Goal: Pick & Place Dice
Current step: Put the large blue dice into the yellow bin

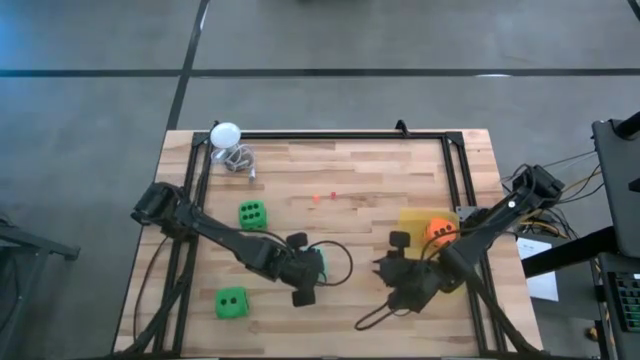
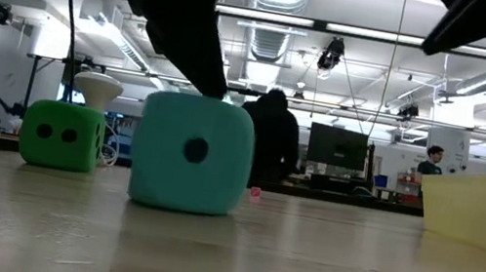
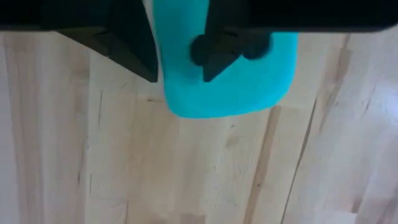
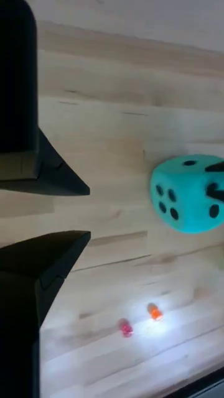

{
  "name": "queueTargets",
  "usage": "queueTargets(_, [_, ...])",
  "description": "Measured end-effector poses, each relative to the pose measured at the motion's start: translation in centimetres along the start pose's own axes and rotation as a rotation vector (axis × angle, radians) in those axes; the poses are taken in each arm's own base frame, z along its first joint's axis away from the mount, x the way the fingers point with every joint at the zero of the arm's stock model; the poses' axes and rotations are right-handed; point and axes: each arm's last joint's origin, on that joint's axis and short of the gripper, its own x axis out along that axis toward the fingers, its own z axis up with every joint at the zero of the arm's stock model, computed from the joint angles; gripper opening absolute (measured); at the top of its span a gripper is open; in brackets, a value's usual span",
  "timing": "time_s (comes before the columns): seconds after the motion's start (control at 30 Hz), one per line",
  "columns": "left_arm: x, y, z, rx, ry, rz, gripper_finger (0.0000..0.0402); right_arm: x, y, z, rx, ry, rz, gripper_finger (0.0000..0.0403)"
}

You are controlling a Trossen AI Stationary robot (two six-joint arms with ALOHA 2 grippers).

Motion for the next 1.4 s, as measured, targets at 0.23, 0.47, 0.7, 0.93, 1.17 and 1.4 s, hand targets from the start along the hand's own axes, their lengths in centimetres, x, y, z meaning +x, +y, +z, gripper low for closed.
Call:
queueTargets(0.23, [-0.8,-0.1,0.3,-0.033,-0.002,-0.065,0.0199,1.4,1.1,1.7,-0.163,-0.052,-0.003,0.0153])
queueTargets(0.47, [-6.1,0.4,1.3,-0.076,-0.12,-0.13,0.023,2.7,2.7,3.3,-0.357,-0.055,-0.025,0.0199])
queueTargets(0.7, [-12.7,1.6,-0.4,-0.074,-0.425,-0.007,0.0224,5.2,4.3,5.8,-0.44,-0.051,-0.086,0.0233])
queueTargets(0.93, [-14.1,4.1,-3.8,-0.137,-0.722,-0.064,0.0221,7.9,5.1,8.1,-0.461,0.006,-0.124,0.0261])
queueTargets(1.17, [-13.6,7.0,-7.6,-0.19,-0.826,-0.092,0.0223,11.6,5.6,9.7,-0.463,0.067,-0.11,0.0286])
queueTargets(1.4, [-14.1,8.4,-8.5,-0.212,-0.86,-0.084,0.0223,14.5,5.8,10.0,-0.528,0.144,-0.117,0.029])
